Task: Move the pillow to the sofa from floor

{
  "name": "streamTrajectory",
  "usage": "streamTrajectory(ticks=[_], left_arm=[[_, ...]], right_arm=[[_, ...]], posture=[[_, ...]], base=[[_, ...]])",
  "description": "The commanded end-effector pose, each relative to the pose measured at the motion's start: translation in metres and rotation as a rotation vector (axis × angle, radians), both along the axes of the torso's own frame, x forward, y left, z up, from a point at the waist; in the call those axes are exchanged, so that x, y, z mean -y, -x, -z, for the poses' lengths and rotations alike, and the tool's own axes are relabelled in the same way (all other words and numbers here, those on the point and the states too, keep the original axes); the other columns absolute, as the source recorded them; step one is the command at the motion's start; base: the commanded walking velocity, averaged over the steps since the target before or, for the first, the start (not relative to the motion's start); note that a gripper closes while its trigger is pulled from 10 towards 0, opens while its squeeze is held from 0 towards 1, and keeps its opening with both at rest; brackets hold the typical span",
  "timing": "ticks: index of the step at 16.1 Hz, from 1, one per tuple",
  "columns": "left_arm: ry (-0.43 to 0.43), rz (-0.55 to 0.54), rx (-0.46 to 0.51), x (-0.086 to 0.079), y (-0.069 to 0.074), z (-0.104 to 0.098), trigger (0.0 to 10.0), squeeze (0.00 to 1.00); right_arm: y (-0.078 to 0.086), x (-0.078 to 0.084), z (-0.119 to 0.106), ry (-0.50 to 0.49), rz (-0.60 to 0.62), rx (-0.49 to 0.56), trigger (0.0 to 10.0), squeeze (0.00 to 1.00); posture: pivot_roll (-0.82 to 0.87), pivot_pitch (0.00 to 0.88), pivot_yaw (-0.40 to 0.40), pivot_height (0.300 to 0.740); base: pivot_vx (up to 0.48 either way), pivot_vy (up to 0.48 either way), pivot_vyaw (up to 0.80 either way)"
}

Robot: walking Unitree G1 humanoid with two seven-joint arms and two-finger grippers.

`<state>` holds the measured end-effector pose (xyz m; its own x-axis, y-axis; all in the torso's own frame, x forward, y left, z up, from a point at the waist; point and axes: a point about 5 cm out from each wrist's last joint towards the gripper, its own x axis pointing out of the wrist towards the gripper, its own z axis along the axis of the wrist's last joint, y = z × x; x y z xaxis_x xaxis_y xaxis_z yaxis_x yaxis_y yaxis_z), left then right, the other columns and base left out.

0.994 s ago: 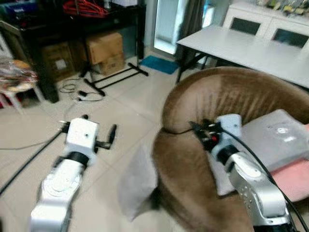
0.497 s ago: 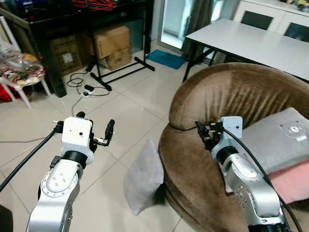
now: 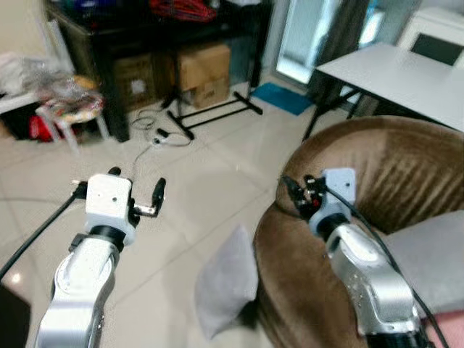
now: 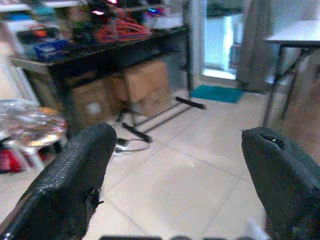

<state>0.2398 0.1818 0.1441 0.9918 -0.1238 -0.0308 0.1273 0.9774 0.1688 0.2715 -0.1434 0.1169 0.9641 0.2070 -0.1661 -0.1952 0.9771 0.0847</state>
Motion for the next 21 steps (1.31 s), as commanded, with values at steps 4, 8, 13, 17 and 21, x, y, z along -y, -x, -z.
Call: streamTrajectory(ticks=[4,8,13,17,21], left_arm=[[-0.016,0.013,0.018,0.000,-0.001,-0.005,10.0,0.00],[-0.017,0.019,0.018,0.000,-0.001,-0.005,10.0,0.00],[-0.045,0.033,0.008,0.003,-0.001,-0.001,10.0,0.00],[-0.059,0.028,0.010,0.001,-0.001,0.000,10.0,0.00],[-0.058,0.027,0.014,0.002,0.000,0.001,10.0,0.00]], right_arm=[[-0.001,-0.002,-0.006,0.023,-0.028,0.023,10.0,0.00],[0.002,-0.007,-0.006,0.036,-0.085,0.022,10.0,0.00],[0.002,0.003,0.001,0.007,-0.050,0.003,10.0,0.00],[0.003,0.005,0.003,0.002,-0.046,-0.002,10.0,0.00],[0.006,0.005,0.005,0.002,-0.052,-0.005,10.0,0.00]], posture=[[0.02,0.000,-0.035,0.740],[0.02,0.000,-0.032,0.740],[0.01,0.000,-0.027,0.735],[0.01,0.000,-0.027,0.705],[0.01,0.000,-0.031,0.670]], base=[[0.328,0.000,0.00],[0.329,0.000,0.53],[0.060,0.000,0.00],[0.000,0.000,0.00],[0.000,0.000,0.00]])
